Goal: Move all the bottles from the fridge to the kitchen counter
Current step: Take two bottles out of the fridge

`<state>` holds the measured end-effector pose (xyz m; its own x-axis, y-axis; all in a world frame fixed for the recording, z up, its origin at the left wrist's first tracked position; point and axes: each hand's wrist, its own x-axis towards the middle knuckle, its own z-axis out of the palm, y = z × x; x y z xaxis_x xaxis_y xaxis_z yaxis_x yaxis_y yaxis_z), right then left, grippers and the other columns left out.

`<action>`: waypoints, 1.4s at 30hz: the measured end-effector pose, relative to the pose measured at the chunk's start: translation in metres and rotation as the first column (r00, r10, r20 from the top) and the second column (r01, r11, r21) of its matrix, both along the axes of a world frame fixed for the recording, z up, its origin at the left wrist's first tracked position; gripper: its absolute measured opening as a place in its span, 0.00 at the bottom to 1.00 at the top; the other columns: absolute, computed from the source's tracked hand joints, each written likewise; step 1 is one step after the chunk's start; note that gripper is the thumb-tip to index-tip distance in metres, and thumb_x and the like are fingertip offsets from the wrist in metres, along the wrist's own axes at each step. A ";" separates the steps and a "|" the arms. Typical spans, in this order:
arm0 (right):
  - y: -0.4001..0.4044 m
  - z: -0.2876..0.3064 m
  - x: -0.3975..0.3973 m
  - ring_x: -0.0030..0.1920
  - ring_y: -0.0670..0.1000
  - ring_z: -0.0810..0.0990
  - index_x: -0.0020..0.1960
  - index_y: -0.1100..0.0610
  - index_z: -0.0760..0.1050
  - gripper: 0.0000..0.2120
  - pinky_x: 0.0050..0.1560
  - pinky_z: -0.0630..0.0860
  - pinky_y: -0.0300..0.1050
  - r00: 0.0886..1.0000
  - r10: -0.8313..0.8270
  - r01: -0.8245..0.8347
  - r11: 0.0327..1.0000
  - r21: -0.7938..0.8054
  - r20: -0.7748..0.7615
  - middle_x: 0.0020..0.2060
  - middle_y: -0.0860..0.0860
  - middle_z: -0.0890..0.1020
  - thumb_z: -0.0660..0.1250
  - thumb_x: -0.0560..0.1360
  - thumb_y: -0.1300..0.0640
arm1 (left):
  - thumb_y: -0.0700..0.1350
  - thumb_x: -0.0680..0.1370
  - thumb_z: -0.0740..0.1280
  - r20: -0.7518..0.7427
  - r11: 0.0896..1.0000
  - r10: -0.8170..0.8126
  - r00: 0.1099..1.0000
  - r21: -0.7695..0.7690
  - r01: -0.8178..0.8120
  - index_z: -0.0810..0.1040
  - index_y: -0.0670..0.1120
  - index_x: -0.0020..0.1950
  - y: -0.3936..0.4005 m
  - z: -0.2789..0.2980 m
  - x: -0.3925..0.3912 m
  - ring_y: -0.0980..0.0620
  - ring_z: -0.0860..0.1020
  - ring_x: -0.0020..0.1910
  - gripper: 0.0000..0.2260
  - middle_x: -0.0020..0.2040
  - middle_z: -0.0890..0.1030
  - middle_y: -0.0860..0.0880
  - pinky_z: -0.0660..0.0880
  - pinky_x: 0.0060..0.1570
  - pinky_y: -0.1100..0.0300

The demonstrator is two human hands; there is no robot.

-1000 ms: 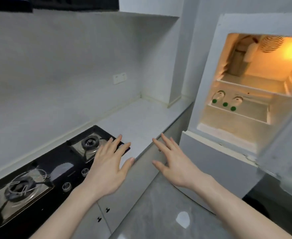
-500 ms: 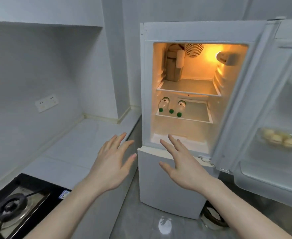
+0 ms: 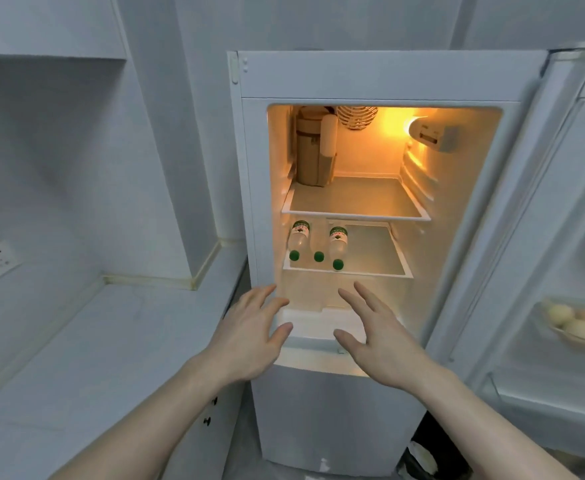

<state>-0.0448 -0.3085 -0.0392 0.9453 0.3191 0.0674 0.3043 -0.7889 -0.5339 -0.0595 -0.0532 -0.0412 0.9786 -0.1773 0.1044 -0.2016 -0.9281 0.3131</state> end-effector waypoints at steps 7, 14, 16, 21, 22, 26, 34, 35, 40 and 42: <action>-0.023 -0.011 0.082 0.82 0.47 0.51 0.82 0.41 0.54 0.33 0.80 0.56 0.47 0.998 -0.064 0.064 0.998 -0.012 -0.028 0.83 0.41 0.49 0.63 0.82 0.42 | 0.60 0.83 0.56 -0.035 1.000 -0.023 0.999 0.001 0.023 0.66 0.56 0.77 -0.020 -0.018 0.103 0.51 0.59 0.79 0.23 0.81 0.61 0.54 0.59 0.78 0.52; -0.038 -0.026 0.171 0.82 0.50 0.54 0.83 0.42 0.52 0.34 0.79 0.59 0.49 0.996 -0.037 0.032 0.998 -0.063 -0.080 0.83 0.44 0.51 0.63 0.82 0.41 | 0.59 0.84 0.56 -0.068 0.999 0.040 0.997 0.012 -0.040 0.67 0.54 0.77 -0.046 -0.032 0.187 0.49 0.62 0.77 0.22 0.79 0.63 0.53 0.63 0.75 0.51; -0.042 -0.030 0.196 0.82 0.51 0.55 0.82 0.42 0.52 0.34 0.79 0.60 0.50 0.994 -0.024 0.016 0.997 -0.074 -0.103 0.83 0.45 0.52 0.63 0.82 0.41 | 0.58 0.84 0.57 -0.086 0.998 0.063 0.994 0.010 -0.062 0.67 0.54 0.77 -0.055 -0.038 0.209 0.49 0.62 0.77 0.22 0.79 0.63 0.52 0.63 0.75 0.51; -0.039 -0.041 0.242 0.81 0.52 0.59 0.82 0.44 0.53 0.33 0.77 0.63 0.51 0.987 -0.024 0.008 0.995 -0.102 -0.161 0.83 0.46 0.54 0.63 0.82 0.42 | 0.57 0.84 0.57 -0.137 0.994 0.109 0.985 0.035 -0.105 0.67 0.52 0.77 -0.066 -0.055 0.249 0.47 0.63 0.76 0.22 0.78 0.65 0.51 0.65 0.73 0.51; -0.038 -0.044 0.251 0.80 0.53 0.60 0.83 0.45 0.53 0.34 0.77 0.64 0.52 0.985 -0.026 0.007 0.994 -0.105 -0.173 0.82 0.46 0.55 0.63 0.82 0.42 | 0.57 0.84 0.57 -0.146 0.993 0.115 0.982 0.037 -0.111 0.67 0.52 0.77 -0.069 -0.058 0.259 0.47 0.64 0.75 0.22 0.78 0.65 0.51 0.66 0.73 0.51; -0.029 -0.055 0.286 0.77 0.54 0.65 0.83 0.46 0.53 0.35 0.75 0.67 0.53 0.975 -0.048 0.020 0.992 -0.128 -0.216 0.80 0.48 0.61 0.64 0.81 0.43 | 0.57 0.84 0.57 -0.195 0.991 0.131 0.972 0.051 -0.123 0.67 0.51 0.77 -0.073 -0.064 0.296 0.47 0.65 0.74 0.23 0.76 0.67 0.51 0.67 0.72 0.50; -0.002 -0.080 0.344 0.69 0.57 0.72 0.83 0.48 0.49 0.38 0.65 0.75 0.54 0.950 -0.165 0.106 0.969 -0.223 -0.265 0.73 0.53 0.69 0.63 0.80 0.39 | 0.59 0.83 0.56 -0.280 0.976 0.203 0.938 0.132 -0.172 0.69 0.50 0.73 -0.079 -0.082 0.358 0.45 0.69 0.71 0.21 0.72 0.71 0.49 0.72 0.66 0.47; 0.002 -0.084 0.351 0.68 0.58 0.72 0.83 0.47 0.48 0.38 0.63 0.75 0.54 0.946 -0.183 0.120 0.965 -0.234 -0.268 0.72 0.53 0.70 0.63 0.80 0.38 | 0.59 0.83 0.56 -0.282 0.972 0.217 0.934 0.146 -0.182 0.70 0.51 0.71 -0.080 -0.084 0.364 0.45 0.70 0.69 0.21 0.70 0.73 0.49 0.73 0.64 0.47; 0.016 -0.101 0.367 0.63 0.59 0.75 0.82 0.45 0.44 0.41 0.58 0.76 0.54 0.931 -0.274 0.211 0.943 -0.258 -0.243 0.64 0.55 0.74 0.63 0.78 0.36 | 0.59 0.83 0.57 -0.252 0.963 0.245 0.936 0.179 -0.204 0.74 0.49 0.59 -0.082 -0.091 0.386 0.45 0.76 0.60 0.15 0.60 0.79 0.48 0.74 0.52 0.50; 0.020 -0.106 0.370 0.58 0.58 0.77 0.82 0.45 0.44 0.42 0.53 0.77 0.52 0.934 -0.284 0.230 0.942 -0.244 -0.217 0.58 0.54 0.76 0.64 0.77 0.38 | 0.58 0.83 0.58 -0.224 0.962 0.243 0.944 0.181 -0.204 0.74 0.48 0.57 -0.082 -0.095 0.393 0.45 0.78 0.56 0.15 0.57 0.81 0.47 0.73 0.48 0.52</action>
